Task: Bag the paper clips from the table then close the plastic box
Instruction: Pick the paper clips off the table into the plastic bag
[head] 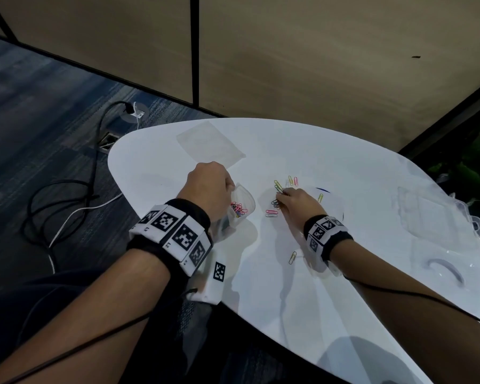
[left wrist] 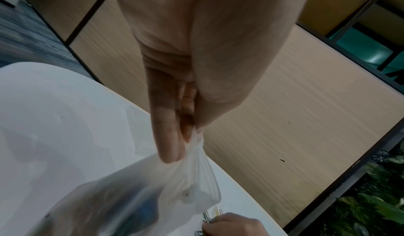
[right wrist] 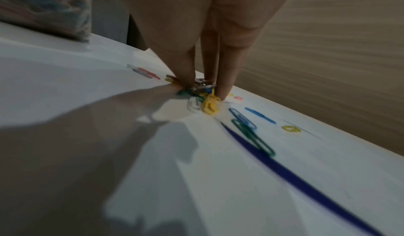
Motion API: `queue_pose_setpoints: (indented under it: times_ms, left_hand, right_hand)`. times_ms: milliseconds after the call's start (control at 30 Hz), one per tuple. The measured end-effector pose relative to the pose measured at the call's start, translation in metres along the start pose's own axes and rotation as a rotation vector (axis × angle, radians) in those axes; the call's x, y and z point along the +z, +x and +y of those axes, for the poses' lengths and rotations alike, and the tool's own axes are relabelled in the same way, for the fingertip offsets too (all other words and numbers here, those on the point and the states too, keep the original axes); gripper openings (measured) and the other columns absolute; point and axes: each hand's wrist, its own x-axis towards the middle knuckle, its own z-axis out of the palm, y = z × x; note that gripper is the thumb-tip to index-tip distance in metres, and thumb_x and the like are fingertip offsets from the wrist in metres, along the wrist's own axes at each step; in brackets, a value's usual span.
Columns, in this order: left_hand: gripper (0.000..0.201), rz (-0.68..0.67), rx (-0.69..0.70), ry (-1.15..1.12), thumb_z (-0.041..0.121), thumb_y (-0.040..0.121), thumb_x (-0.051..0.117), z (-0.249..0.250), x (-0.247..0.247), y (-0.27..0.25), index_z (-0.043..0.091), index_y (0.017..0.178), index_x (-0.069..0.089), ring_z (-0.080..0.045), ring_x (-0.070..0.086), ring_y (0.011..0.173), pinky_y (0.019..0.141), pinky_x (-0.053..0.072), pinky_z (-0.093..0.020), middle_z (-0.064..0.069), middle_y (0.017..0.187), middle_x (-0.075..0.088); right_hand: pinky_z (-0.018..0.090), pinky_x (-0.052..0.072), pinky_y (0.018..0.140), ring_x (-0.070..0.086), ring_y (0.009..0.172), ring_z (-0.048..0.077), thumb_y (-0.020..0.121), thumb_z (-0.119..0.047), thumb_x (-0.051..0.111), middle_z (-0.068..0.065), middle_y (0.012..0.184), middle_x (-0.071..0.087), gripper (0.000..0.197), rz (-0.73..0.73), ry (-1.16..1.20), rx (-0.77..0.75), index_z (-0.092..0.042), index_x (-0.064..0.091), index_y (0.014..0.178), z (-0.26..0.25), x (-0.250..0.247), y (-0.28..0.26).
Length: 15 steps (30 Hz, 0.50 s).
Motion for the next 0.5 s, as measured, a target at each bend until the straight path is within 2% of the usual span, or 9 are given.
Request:
queue_pose_setpoints:
  times_ms: [100,200,267,333,400,500]
  left_hand:
    - [0.019,0.003,0.006,0.02,0.012,0.094,0.057,0.003,0.001,-0.001,0.016,0.093,0.076,-0.027,0.07,0.093,0.087,0.059,-0.037,-0.007,0.101,0.074]
    - [0.019,-0.001,0.007,0.019,0.012,0.094,0.058,0.005,0.001,-0.001,0.015,0.095,0.076,-0.027,0.071,0.092,0.086,0.059,-0.035,-0.008,0.101,0.074]
    - [0.018,-0.005,0.002,0.013,0.011,0.095,0.059,0.006,0.0,-0.001,0.014,0.096,0.077,-0.026,0.072,0.089,0.084,0.06,-0.034,-0.008,0.1,0.074]
    - [0.018,-0.008,0.001,0.012,0.01,0.094,0.06,0.007,0.0,-0.002,0.013,0.096,0.077,-0.025,0.072,0.089,0.083,0.059,-0.031,-0.007,0.099,0.075]
    - [0.019,-0.015,-0.001,0.007,0.008,0.094,0.059,0.008,0.0,-0.002,0.013,0.097,0.077,-0.025,0.072,0.087,0.083,0.059,-0.03,-0.007,0.1,0.075]
    - [0.019,-0.018,0.0,0.005,0.008,0.094,0.058,0.01,0.0,-0.003,0.011,0.098,0.077,-0.026,0.072,0.09,0.085,0.059,-0.031,-0.008,0.102,0.075]
  right_hand:
    - [0.034,0.054,0.075,0.063,0.086,0.028,0.091,-0.005,0.053,0.008,0.097,0.064,0.021,0.006,0.053,0.103,-0.009,0.073,0.096,-0.002,-0.008,0.007]
    - [0.021,0.049,0.07,0.062,0.076,0.016,0.083,0.002,0.057,-0.003,0.083,0.064,0.029,-0.004,0.312,0.425,-0.017,0.079,0.084,0.003,-0.024,0.009]
    - [0.02,0.052,0.072,0.066,0.073,0.013,0.081,-0.004,0.069,-0.006,0.077,0.07,0.018,0.021,0.539,0.587,-0.018,0.08,0.08,0.011,-0.031,0.007]
    - [0.026,0.057,0.081,0.072,0.077,0.017,0.077,-0.007,0.078,-0.001,0.078,0.076,0.011,0.025,0.888,0.684,-0.018,0.08,0.077,0.014,-0.042,0.001]
    - [0.03,0.059,0.082,0.072,0.082,0.025,0.078,0.0,0.076,0.009,0.082,0.076,0.01,0.039,1.296,0.703,-0.01,0.078,0.077,0.004,-0.06,-0.006]
    - [0.024,0.06,0.077,0.072,0.084,0.023,0.083,0.007,0.068,0.015,0.09,0.073,0.011,-0.01,1.653,0.576,0.003,0.071,0.093,-0.024,-0.089,-0.015]
